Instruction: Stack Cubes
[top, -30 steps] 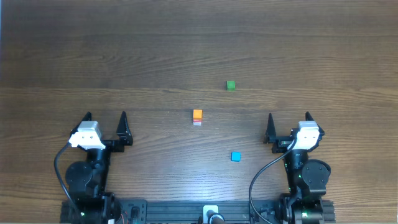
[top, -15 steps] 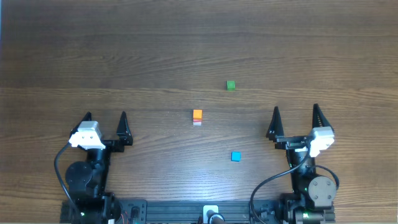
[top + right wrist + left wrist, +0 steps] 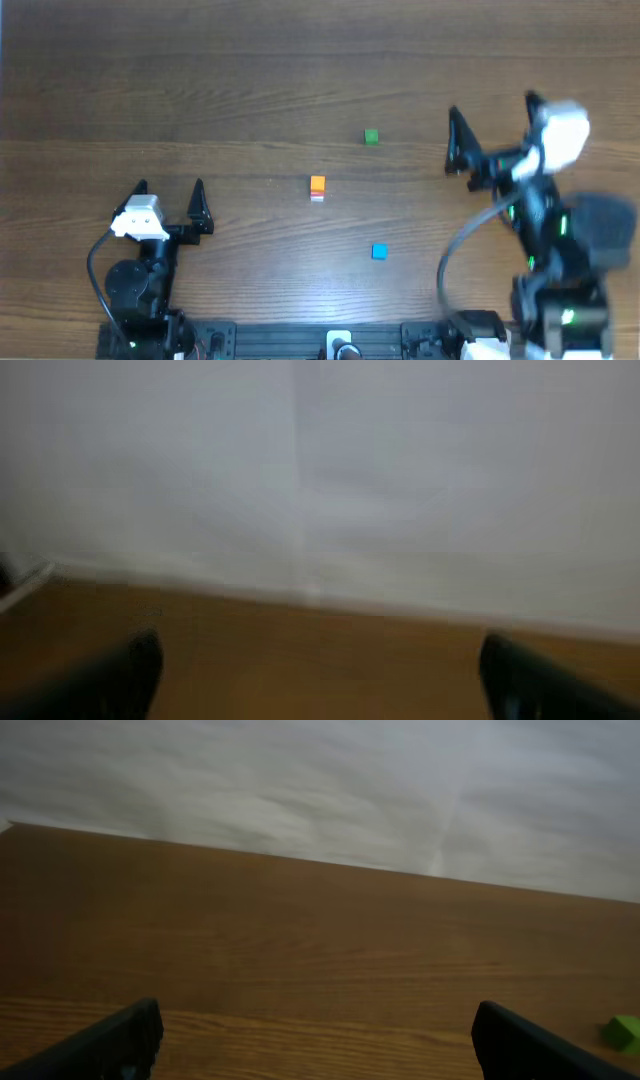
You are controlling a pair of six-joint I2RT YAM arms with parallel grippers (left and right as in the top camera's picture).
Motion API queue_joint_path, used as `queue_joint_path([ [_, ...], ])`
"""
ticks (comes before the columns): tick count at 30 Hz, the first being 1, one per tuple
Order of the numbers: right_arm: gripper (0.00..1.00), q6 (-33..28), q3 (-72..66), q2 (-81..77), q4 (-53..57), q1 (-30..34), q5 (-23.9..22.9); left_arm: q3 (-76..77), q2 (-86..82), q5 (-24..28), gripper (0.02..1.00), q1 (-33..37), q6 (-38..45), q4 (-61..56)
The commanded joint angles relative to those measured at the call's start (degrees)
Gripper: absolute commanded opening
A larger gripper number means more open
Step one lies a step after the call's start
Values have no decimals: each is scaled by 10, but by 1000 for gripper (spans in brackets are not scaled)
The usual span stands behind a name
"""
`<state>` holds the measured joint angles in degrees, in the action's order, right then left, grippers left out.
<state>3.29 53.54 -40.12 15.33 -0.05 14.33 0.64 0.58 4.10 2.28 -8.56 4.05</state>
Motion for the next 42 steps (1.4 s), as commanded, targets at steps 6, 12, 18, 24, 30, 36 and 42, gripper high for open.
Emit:
queue_joint_path([
  [6,991,9,275,-346,240,-96,-13,-3,-4,4,1000,2,8,0],
  [12,993,47,332,-496,309,-182,-102,-3,-4,4,998,2,8,0],
  [18,991,127,337,-607,336,-211,-123,-3,-4,4,1000,2,8,0],
  [24,991,165,337,-671,361,-217,-136,-3,-4,4,1000,2,8,0],
  [30,993,193,337,-730,354,-214,-147,-3,-4,4,1000,2,8,0],
  [36,993,194,337,-765,344,-201,-155,-3,-4,4,998,2,8,0],
  [42,991,177,337,-774,334,-191,-174,-3,-4,4,1000,2,8,0],
])
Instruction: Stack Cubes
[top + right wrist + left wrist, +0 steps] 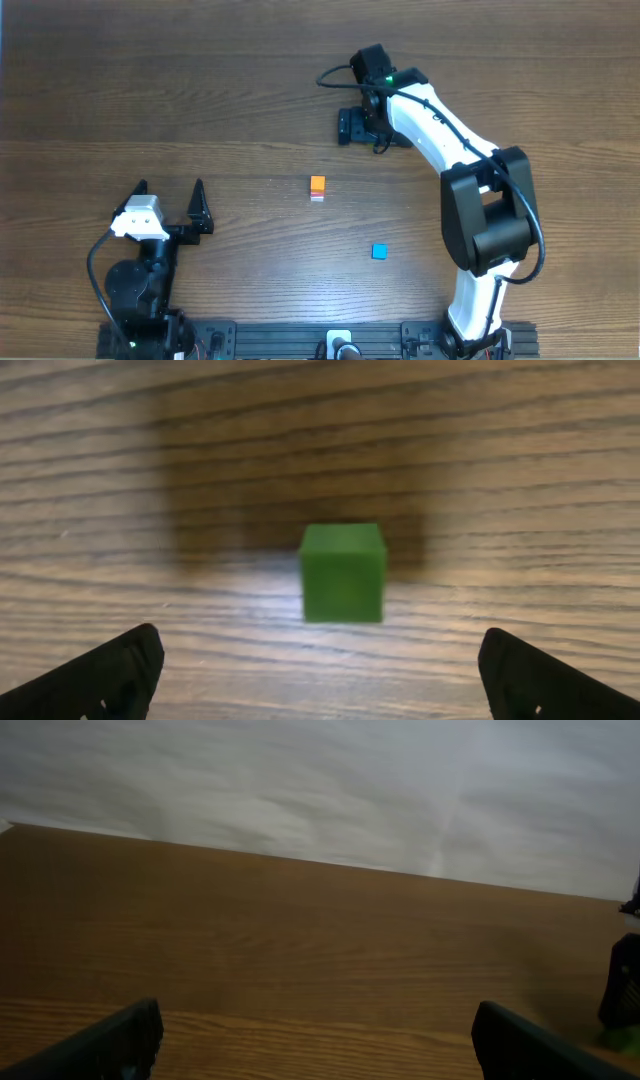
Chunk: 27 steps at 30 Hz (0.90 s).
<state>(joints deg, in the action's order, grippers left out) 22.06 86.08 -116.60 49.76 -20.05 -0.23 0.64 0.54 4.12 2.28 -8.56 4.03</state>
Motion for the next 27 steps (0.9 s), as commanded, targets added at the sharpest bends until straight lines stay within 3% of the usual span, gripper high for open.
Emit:
queue_joint_path([
  [1,980,-16,12,-9,-13,9,-29,-3,-4,3,1000,2,8,1],
  [12,972,-35,12,-35,-25,7,-42,-3,-4,3,1000,2,8,1],
  [27,761,-61,12,-50,-28,-2,-41,-3,-4,3,1000,2,8,1],
])
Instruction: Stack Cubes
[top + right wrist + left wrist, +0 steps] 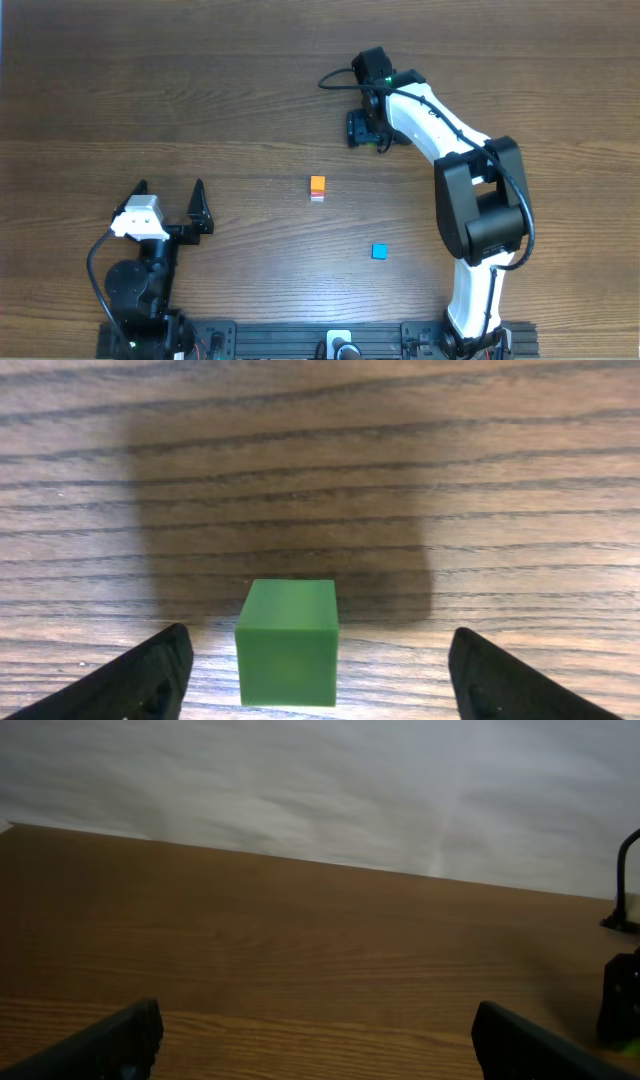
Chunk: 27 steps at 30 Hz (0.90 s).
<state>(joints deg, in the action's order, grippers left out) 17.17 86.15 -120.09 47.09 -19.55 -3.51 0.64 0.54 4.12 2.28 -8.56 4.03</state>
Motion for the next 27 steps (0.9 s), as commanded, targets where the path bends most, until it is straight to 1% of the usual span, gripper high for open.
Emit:
queue_joint_path([
  [1,746,-12,12,-16,-2,-8,-8,-3,-4,3,998,2,8,1],
  [9,606,-8,12,-17,-8,-12,-4,-3,-4,3,998,2,8,1],
  [15,476,13,12,-17,-8,-12,-4,-3,-4,3,1000,2,8,1],
  [21,402,21,12,-18,-8,-12,-4,-3,-4,3,1000,2,8,1],
  [23,397,21,12,-18,-9,-12,-4,-3,-4,3,998,2,8,1],
  [27,351,21,12,-18,-10,-12,-4,-3,-4,3,1000,2,8,1],
])
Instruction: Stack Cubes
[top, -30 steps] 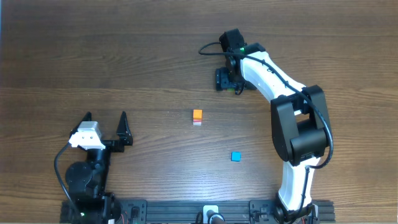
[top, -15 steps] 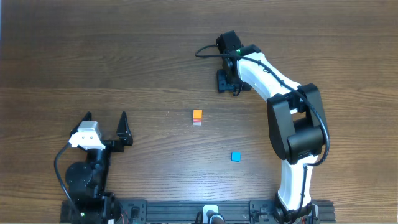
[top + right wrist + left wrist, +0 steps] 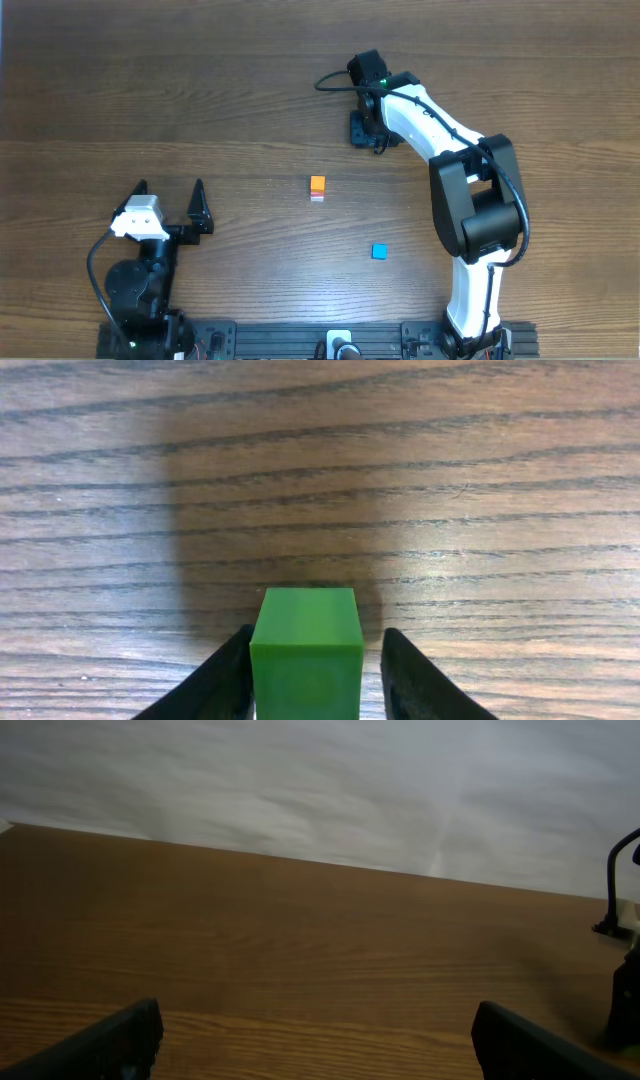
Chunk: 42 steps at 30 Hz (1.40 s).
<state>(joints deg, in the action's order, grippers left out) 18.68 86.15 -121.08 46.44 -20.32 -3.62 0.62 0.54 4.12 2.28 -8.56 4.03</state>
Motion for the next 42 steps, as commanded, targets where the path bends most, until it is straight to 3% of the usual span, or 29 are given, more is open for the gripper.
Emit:
queue_joint_path([
  [1,334,6,12,-8,-4,-5,-3,-3,-4,3,1000,2,8,1],
  [10,189,6,12,-7,-8,-7,-3,-3,-4,3,998,2,8,1],
  [14,9,6,23,18,16,-15,-3,-3,-4,3,1000,2,8,1],
  [19,12,7,43,90,58,-42,-3,-3,-4,3,998,2,8,1],
  [27,9,65,58,196,123,-128,-3,-3,-4,3,1000,2,8,1],
  [35,12,127,58,197,164,-221,-3,-3,-4,3,1000,2,8,1],
  [42,12,192,57,157,186,-247,-3,-3,-4,3,1000,2,8,1],
])
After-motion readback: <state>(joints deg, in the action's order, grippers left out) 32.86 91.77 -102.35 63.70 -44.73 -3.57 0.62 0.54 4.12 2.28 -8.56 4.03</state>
